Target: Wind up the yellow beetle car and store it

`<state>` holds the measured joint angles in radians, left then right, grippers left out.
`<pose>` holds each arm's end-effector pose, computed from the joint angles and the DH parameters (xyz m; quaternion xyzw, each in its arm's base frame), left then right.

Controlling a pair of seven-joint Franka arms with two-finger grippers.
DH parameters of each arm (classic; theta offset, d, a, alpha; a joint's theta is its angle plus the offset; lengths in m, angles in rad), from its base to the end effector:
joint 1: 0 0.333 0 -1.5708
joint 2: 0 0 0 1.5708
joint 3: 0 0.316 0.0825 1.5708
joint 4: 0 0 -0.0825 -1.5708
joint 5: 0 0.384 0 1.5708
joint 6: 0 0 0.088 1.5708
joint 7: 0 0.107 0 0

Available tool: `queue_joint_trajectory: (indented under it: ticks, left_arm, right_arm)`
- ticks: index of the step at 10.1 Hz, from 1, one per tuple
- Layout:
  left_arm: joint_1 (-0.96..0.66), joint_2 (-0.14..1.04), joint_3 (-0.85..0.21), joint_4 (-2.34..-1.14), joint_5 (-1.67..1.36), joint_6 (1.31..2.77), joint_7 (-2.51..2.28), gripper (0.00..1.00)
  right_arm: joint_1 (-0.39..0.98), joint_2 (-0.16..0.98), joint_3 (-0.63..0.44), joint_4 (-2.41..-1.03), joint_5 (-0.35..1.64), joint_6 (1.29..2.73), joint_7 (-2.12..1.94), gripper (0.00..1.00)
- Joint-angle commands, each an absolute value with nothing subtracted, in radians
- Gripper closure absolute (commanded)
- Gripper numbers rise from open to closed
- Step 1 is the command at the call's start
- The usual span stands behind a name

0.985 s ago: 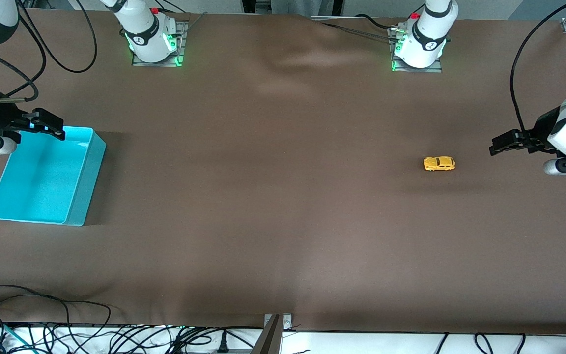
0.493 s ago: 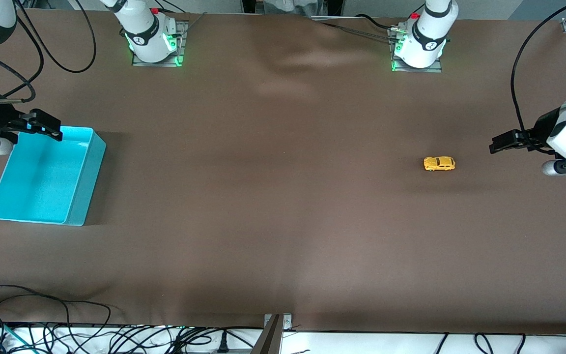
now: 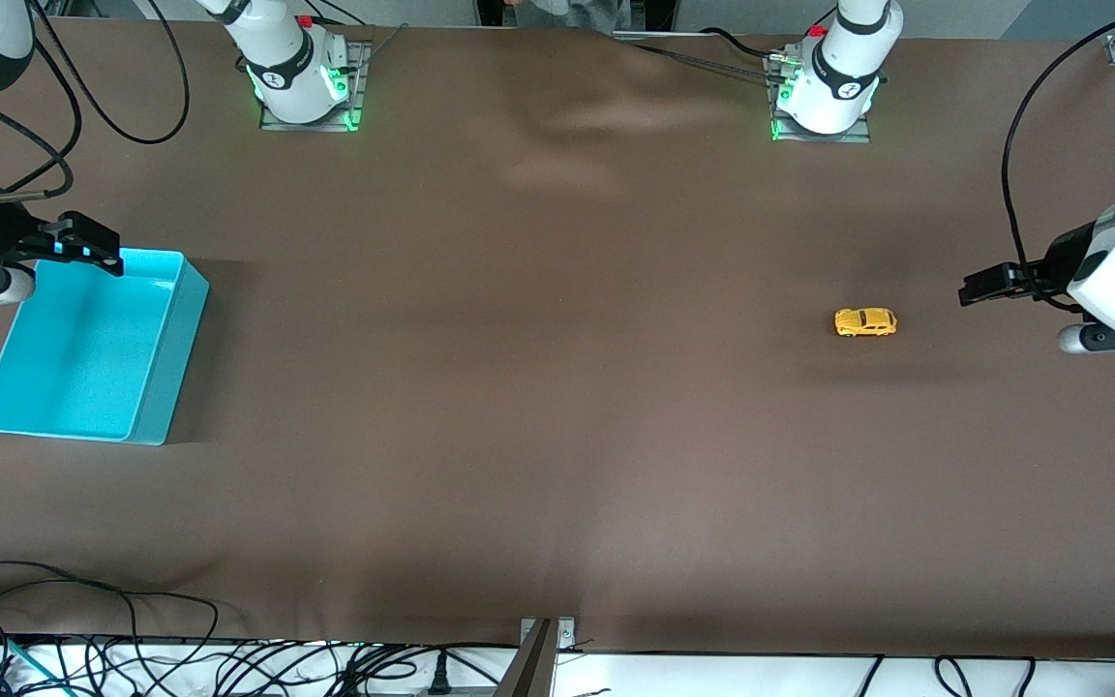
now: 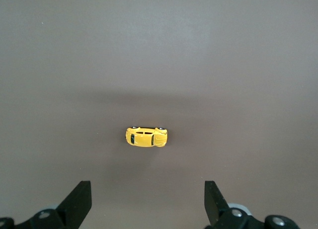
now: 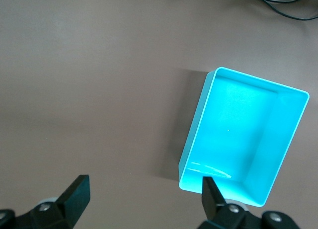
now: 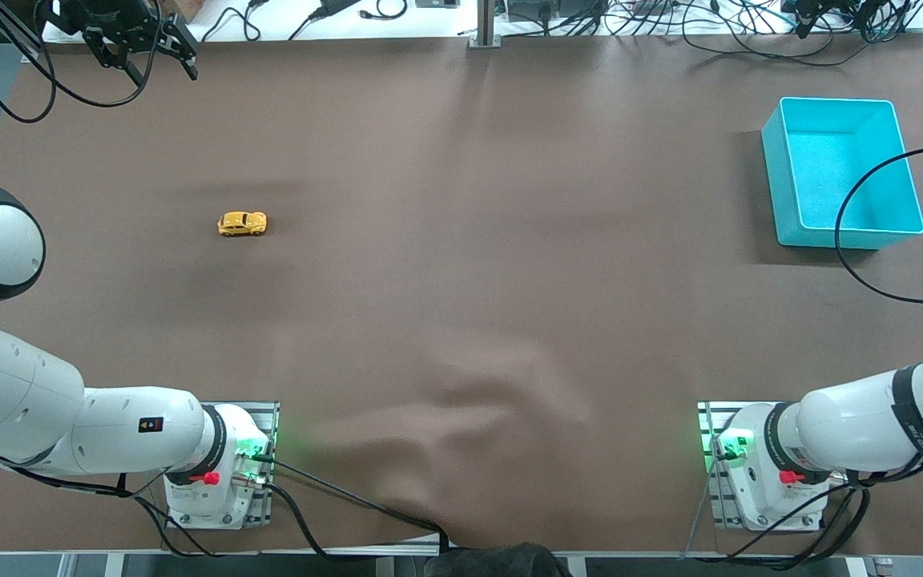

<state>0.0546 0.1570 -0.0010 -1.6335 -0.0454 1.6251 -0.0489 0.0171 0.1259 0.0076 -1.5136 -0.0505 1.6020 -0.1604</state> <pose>0.5922 0.0272 0.5091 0.9949 0.0541 -0.0825 0.0228 0.5942 0.0091 0.5820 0.9951 0.0936 -0.0204 0.0234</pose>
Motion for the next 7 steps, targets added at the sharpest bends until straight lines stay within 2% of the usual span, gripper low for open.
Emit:
queue_joint_trajectory:
  ticks: [1, 7]
  left_arm:
    - [0.061, 0.150, -0.003, -1.644, -0.028, 1.614, -0.020, 0.00]
    - [0.069, 0.149, -0.003, -1.669, -0.028, 1.608, -0.026, 0.00]
  right_arm:
    - [0.014, 0.118, 0.006, -1.525, -0.058, 1.615, -0.178, 0.00]
    - [0.011, 0.120, 0.005, -1.525, -0.057, 1.620, -0.178, 0.00]
